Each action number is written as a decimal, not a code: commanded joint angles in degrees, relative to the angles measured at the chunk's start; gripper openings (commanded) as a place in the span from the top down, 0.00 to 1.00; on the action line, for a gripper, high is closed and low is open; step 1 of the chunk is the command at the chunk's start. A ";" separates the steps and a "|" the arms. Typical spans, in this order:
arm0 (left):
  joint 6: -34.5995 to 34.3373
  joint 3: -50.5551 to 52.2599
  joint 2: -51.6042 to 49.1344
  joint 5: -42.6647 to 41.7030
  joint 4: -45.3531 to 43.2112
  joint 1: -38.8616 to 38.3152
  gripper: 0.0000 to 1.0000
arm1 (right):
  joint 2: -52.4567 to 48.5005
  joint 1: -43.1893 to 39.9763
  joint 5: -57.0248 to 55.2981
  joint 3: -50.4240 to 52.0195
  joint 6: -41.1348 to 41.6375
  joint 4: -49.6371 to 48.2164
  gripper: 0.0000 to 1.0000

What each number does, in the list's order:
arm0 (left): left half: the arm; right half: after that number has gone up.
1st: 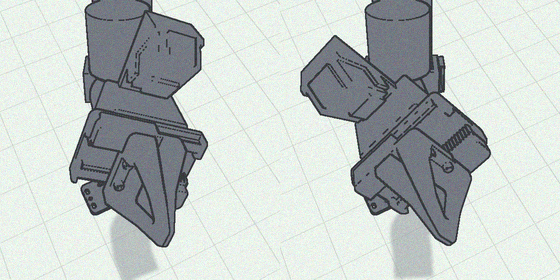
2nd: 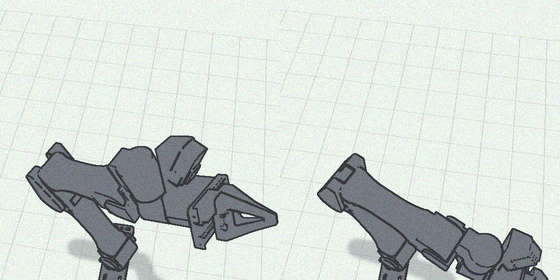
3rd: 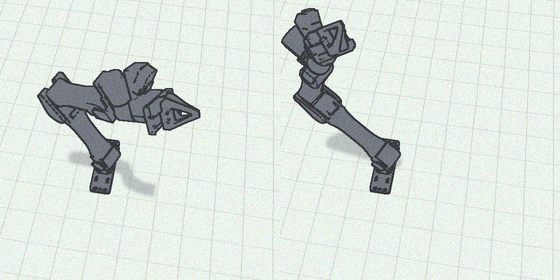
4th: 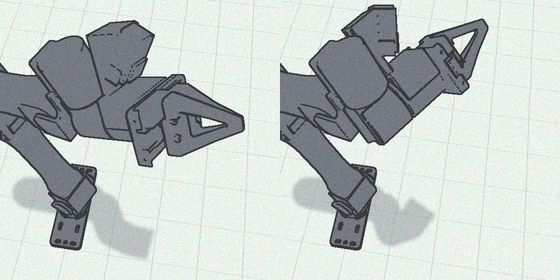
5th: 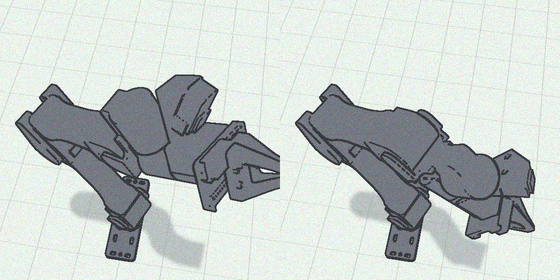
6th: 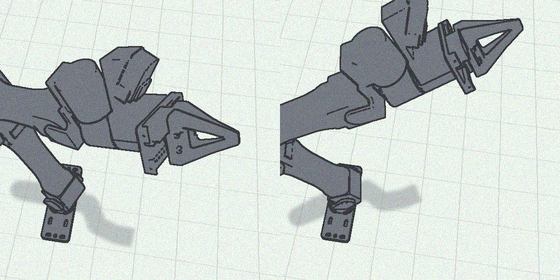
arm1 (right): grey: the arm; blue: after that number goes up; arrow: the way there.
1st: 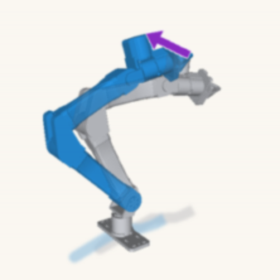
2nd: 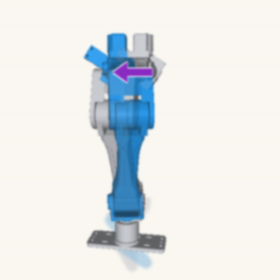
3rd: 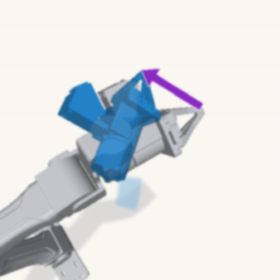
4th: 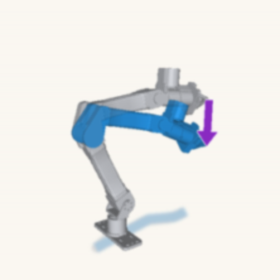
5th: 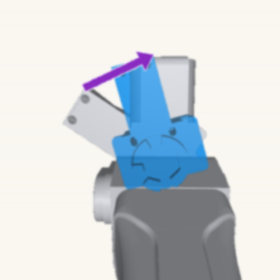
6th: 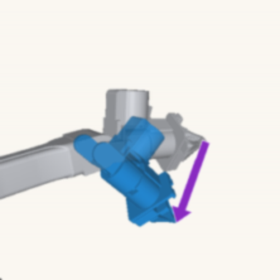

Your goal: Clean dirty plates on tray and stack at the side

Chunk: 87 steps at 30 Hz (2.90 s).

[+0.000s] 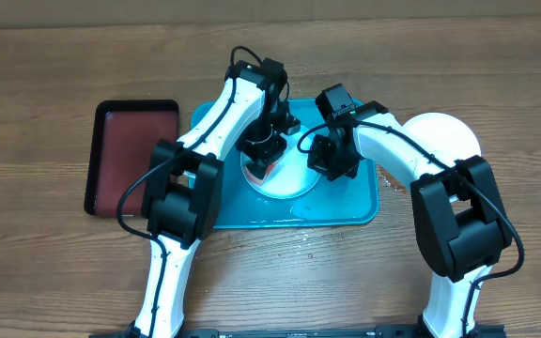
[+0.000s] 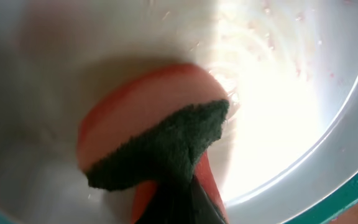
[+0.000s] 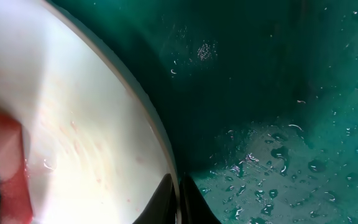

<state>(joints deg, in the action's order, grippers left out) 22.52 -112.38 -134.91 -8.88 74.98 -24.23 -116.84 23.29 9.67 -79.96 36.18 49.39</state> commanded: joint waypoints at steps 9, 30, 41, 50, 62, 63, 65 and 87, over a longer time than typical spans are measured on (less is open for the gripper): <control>-26.27 0.15 -1.49 26.86 -17.94 -0.07 0.96 | -0.33 0.17 -1.90 1.55 0.04 0.24 0.96; -39.71 -36.70 0.79 16.70 13.31 4.44 0.96 | -0.31 0.17 0.72 1.57 -4.66 0.31 0.96; -39.69 -37.73 0.68 15.19 17.16 6.23 0.96 | 6.67 0.42 -6.03 1.36 -10.05 6.95 0.96; -39.71 -37.73 0.66 11.78 17.18 5.73 0.96 | 20.94 7.34 -37.03 1.36 -3.65 15.50 0.96; -39.71 -37.73 0.63 11.80 18.43 5.70 0.96 | 24.57 28.13 -75.41 1.36 18.01 32.11 0.96; -39.71 -37.73 0.66 11.80 18.47 5.73 0.96 | 24.57 29.03 -76.63 1.36 18.10 32.79 0.96; -39.71 -37.73 0.66 11.80 18.60 5.73 0.96 | 24.57 30.97 -79.25 1.36 18.10 34.45 0.96; -39.69 -37.73 0.22 12.02 19.02 5.73 0.96 | 24.57 27.58 -73.11 1.38 35.50 37.16 0.96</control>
<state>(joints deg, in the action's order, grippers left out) -16.40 -150.15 -134.80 3.60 93.71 -18.39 -93.21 54.59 -68.07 -78.67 64.31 87.44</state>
